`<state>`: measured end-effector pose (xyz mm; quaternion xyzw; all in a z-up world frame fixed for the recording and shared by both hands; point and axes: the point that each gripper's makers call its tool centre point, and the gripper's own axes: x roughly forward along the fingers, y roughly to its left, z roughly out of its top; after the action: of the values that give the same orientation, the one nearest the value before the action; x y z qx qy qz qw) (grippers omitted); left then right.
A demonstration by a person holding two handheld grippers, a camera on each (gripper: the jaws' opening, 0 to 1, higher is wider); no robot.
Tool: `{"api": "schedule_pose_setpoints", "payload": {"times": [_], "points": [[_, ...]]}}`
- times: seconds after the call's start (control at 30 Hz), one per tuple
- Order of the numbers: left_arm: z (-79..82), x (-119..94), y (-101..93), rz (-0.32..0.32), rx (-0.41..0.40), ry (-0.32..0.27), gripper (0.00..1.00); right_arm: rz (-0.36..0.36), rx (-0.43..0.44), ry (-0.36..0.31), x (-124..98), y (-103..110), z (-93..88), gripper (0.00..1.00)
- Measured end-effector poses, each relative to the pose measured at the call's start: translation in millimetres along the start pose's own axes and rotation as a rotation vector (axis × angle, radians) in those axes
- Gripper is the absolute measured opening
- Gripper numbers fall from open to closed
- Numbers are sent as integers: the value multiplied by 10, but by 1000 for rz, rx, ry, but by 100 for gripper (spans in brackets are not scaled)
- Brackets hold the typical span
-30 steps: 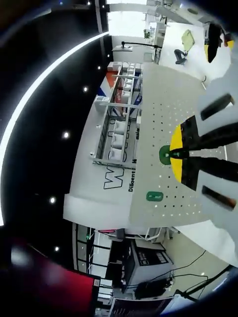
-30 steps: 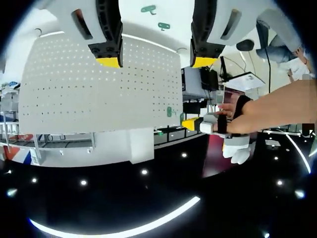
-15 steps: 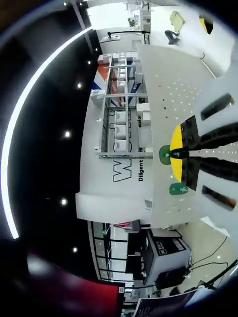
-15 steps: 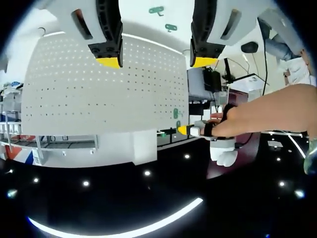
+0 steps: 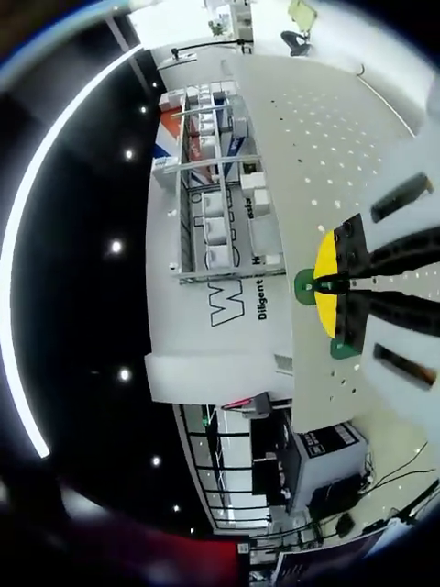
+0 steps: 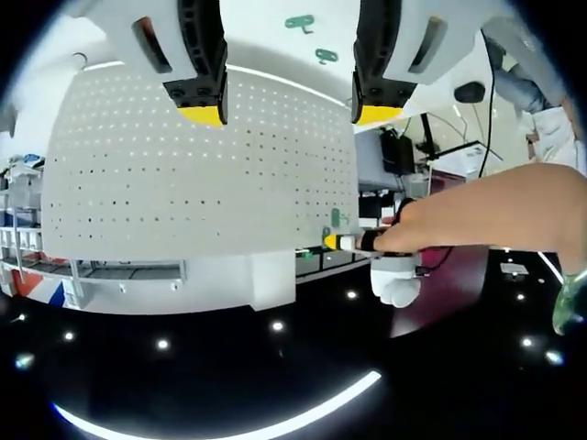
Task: Insert the hook assembly into the mounting plate slot until the hook locks in place.
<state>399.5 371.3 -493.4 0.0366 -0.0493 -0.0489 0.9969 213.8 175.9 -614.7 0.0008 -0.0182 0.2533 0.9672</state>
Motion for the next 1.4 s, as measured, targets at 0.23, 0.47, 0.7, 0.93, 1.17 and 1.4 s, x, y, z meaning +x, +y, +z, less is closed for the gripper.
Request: {"api": "schedule_pose_setpoints", "payload": {"times": [0.23,0.47,0.7,0.93,1.17,1.4], "points": [[-66,97,45,17,-7,1,2,-6,-3,13,8,-49,-38,55],[-118,133,78,31,-21,2,2,-5,-1,26,4,-63,-83,55],[-151,132,94,38,-23,4,2,-2,1,33,19,-65,-116,55],[-158,132,82,36,-16,2,2,3,3,38,24,-58,-145,55],[-194,147,54,32,-9,4,2,1,1,37,18,-85,-141,54],[-200,149,59,35,-1,2,2,-2,3,42,7,-103,-164,54]]}}
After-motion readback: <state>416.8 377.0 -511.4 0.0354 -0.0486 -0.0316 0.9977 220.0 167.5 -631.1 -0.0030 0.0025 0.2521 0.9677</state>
